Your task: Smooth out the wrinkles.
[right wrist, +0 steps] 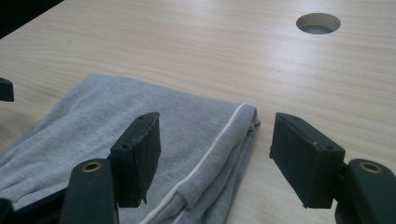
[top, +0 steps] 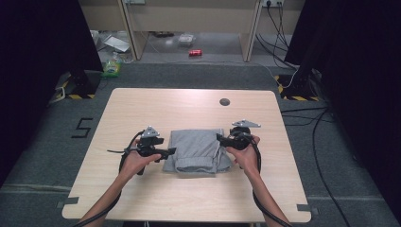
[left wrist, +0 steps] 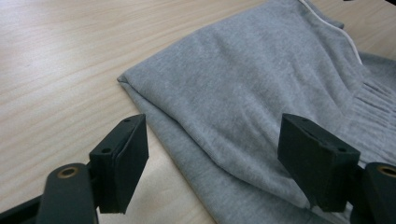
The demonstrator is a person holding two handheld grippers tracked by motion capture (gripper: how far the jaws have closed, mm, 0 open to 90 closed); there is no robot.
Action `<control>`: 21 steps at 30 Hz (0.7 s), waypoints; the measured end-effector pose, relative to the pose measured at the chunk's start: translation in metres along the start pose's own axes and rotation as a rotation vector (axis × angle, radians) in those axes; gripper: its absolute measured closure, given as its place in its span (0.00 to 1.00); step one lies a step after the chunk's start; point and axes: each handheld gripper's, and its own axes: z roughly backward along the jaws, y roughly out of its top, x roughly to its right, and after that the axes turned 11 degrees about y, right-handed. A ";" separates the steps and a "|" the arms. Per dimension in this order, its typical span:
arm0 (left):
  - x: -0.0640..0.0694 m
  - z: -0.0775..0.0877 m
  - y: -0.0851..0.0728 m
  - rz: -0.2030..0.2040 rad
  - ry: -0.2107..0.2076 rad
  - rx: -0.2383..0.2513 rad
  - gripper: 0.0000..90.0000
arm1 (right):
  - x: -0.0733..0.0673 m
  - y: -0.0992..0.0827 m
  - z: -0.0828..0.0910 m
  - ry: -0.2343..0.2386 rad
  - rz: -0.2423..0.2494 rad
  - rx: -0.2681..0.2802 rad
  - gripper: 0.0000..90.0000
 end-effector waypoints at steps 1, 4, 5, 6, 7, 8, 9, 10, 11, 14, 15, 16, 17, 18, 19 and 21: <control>0.001 0.001 -0.001 -0.002 -0.001 0.002 0.27 | -0.002 0.000 0.001 0.003 0.000 0.001 0.37; 0.002 0.006 -0.002 -0.005 -0.004 0.007 0.27 | -0.005 0.000 0.004 0.010 0.006 0.004 0.37; 0.002 0.008 -0.002 -0.005 -0.006 0.009 0.27 | -0.006 -0.001 0.005 0.011 0.006 0.002 0.37; 0.002 0.010 -0.002 -0.004 -0.008 0.013 0.27 | -0.007 -0.001 0.006 0.013 0.010 0.003 0.37; 0.003 0.011 -0.003 -0.004 -0.010 0.017 0.27 | -0.008 -0.001 0.007 0.015 0.013 0.002 0.37; 0.003 0.014 -0.003 -0.007 -0.011 0.020 0.27 | -0.008 -0.002 0.008 0.016 0.012 0.001 0.36; 0.004 0.015 -0.004 -0.007 -0.011 0.027 0.27 | -0.009 -0.002 0.008 0.017 0.012 -0.003 0.36; 0.004 0.017 -0.005 -0.006 -0.013 0.030 0.26 | -0.009 -0.003 0.009 0.019 0.016 -0.006 0.35; 0.003 0.019 -0.005 -0.006 -0.011 0.036 0.26 | -0.010 -0.003 0.009 0.021 0.014 -0.007 0.35; 0.002 0.023 -0.007 -0.002 -0.008 0.042 0.25 | -0.012 -0.004 0.012 0.034 0.019 -0.006 0.34; 0.002 0.024 -0.009 0.005 -0.012 0.045 0.25 | -0.013 -0.005 0.013 0.038 0.024 -0.003 0.33; 0.002 0.025 -0.010 0.010 -0.017 0.048 0.25 | -0.014 -0.006 0.015 0.040 0.027 -0.003 0.33; 0.002 0.027 -0.012 0.005 -0.021 0.045 0.24 | -0.015 -0.006 0.016 0.041 0.027 -0.001 0.32; 0.003 0.030 -0.015 0.001 -0.020 0.044 0.24 | -0.016 -0.007 0.017 0.042 0.026 -0.002 0.32; 0.003 0.032 -0.018 -0.003 -0.018 0.042 0.24 | -0.018 -0.008 0.020 0.046 0.028 -0.001 0.32; 0.003 0.037 -0.022 -0.005 -0.016 0.045 0.24 | -0.020 -0.011 0.024 0.048 0.035 0.000 0.31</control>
